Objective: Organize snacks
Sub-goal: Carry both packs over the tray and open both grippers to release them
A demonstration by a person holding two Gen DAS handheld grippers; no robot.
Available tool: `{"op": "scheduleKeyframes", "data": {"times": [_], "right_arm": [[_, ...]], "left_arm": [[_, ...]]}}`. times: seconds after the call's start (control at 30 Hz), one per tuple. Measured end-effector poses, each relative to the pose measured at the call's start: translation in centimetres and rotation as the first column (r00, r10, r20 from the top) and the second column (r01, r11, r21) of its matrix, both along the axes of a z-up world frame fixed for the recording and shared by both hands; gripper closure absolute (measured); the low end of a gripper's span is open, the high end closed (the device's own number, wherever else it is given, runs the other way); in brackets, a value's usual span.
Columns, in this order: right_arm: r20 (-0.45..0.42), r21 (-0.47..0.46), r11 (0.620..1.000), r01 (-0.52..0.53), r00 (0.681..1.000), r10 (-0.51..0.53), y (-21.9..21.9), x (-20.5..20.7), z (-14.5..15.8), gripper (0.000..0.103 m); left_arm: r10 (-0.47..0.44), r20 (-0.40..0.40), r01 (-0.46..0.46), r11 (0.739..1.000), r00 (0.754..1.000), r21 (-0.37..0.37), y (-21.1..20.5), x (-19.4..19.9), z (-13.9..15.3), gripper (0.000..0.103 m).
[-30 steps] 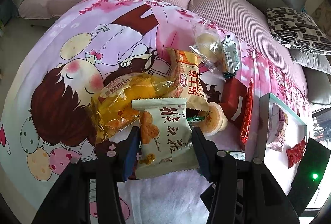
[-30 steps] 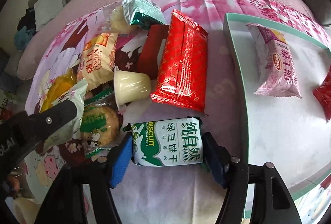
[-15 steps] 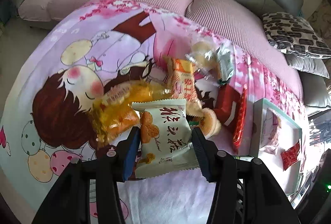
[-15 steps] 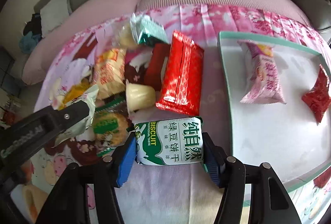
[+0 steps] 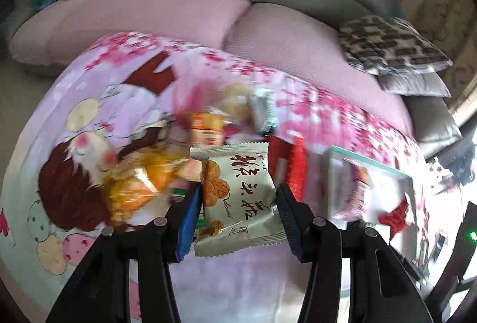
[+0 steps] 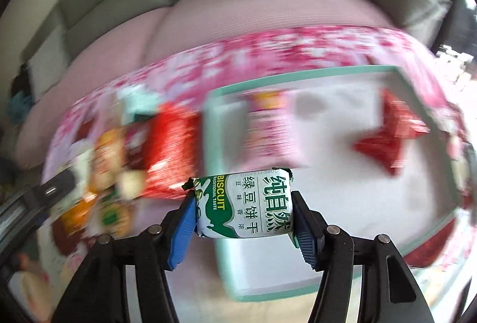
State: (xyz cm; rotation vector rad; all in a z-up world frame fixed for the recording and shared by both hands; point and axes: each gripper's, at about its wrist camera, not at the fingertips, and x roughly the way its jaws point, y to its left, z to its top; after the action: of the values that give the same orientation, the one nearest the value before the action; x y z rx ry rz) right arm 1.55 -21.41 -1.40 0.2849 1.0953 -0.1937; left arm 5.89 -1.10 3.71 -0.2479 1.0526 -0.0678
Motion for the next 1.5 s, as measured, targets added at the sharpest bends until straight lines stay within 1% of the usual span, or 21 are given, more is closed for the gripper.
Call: {"op": "scheduleKeyframes", "data": {"times": [0.07,0.1,0.23,0.33,0.4,0.53,0.63,0.7,0.77,0.9,1.17,1.23,1.3,1.33,1.43,1.5], "right_arm": [[-0.01,-0.05,0.995,0.084,0.996,-0.085,-2.6,-0.5,-0.1,0.04],[-0.013,-0.059,0.991,0.118,0.993,-0.119,-3.7,-0.8,-0.1,0.04],[-0.024,-0.057,0.969,0.241,0.97,-0.243,-8.5,-2.0,-0.3,0.04],[-0.029,-0.046,0.952,0.303,0.952,-0.305,-11.2,-2.8,-0.3,0.04],[-0.032,-0.046,0.938,0.344,0.938,-0.345,-13.0,-3.6,-0.3,0.04],[-0.041,-0.044,0.914,0.402,0.914,-0.404,-15.4,-4.8,-0.4,0.04],[-0.046,-0.024,0.905,0.425,0.904,-0.426,-16.5,-5.2,-0.8,0.04],[-0.054,-0.014,0.902,0.431,0.901,-0.431,-16.9,-5.5,-1.1,0.04],[-0.064,-0.023,0.9,0.435,0.898,-0.435,-17.1,-5.5,-1.5,0.04],[-0.078,-0.017,0.904,0.427,0.901,-0.427,-16.9,-5.2,-2.2,0.04],[-0.098,-0.016,0.91,0.414,0.905,-0.414,-16.8,-4.8,-2.9,0.039],[-0.098,-0.014,0.91,0.415,0.905,-0.414,-16.9,-4.8,-2.8,0.038],[-0.099,-0.005,0.909,0.416,0.905,-0.415,-17.0,-4.8,-2.8,0.038],[-0.1,-0.002,0.909,0.416,0.905,-0.414,-17.0,-4.8,-2.8,0.038],[-0.102,0.003,0.908,0.419,0.904,-0.416,-17.2,-4.8,-2.7,0.038],[-0.102,0.007,0.909,0.418,0.904,-0.415,-17.3,-4.8,-2.7,0.038]], "left_arm": [[-0.062,0.008,0.062,0.998,0.998,-0.012,-2.0,-0.2,0.2,0.05],[-0.088,0.015,0.088,0.996,0.996,-0.017,-2.9,-0.4,0.2,0.05],[-0.204,0.033,0.205,0.979,0.978,-0.017,-6.9,-1.4,0.3,0.05],[-0.288,0.028,0.288,0.958,0.957,-0.007,-9.9,-2.2,-0.1,0.05],[-0.343,0.027,0.344,0.939,0.939,0.0,-11.8,-2.9,-0.4,0.05],[-0.41,0.037,0.409,0.912,0.911,0.043,-14.4,-3.9,-0.9,0.05],[-0.443,0.029,0.441,0.896,0.896,0.053,-15.6,-4.2,-1.6,0.05],[-0.452,0.022,0.451,0.891,0.892,0.048,-16.1,-4.2,-2.0,0.05],[-0.456,0.02,0.454,0.889,0.89,0.064,-16.4,-4.1,-2.5,0.05],[-0.469,-0.004,0.468,0.881,0.883,0.065,-16.9,-4.1,-3.6,0.05],[-0.493,-0.056,0.496,0.862,0.868,0.101,-18.4,-4.5,-5.5,0.05],[-0.504,-0.071,0.508,0.855,0.861,0.101,-18.6,-4.6,-5.9,0.05],[-0.5,-0.077,0.506,0.857,0.863,0.097,-18.6,-4.7,-6.0,0.049],[-0.501,-0.076,0.507,0.857,0.862,0.095,-18.6,-4.7,-5.9,0.049],[-0.502,-0.062,0.506,0.858,0.863,0.088,-18.4,-4.7,-5.5,0.038],[-0.502,-0.056,0.505,0.859,0.863,0.082,-18.3,-4.7,-5.2,0.038]]}}
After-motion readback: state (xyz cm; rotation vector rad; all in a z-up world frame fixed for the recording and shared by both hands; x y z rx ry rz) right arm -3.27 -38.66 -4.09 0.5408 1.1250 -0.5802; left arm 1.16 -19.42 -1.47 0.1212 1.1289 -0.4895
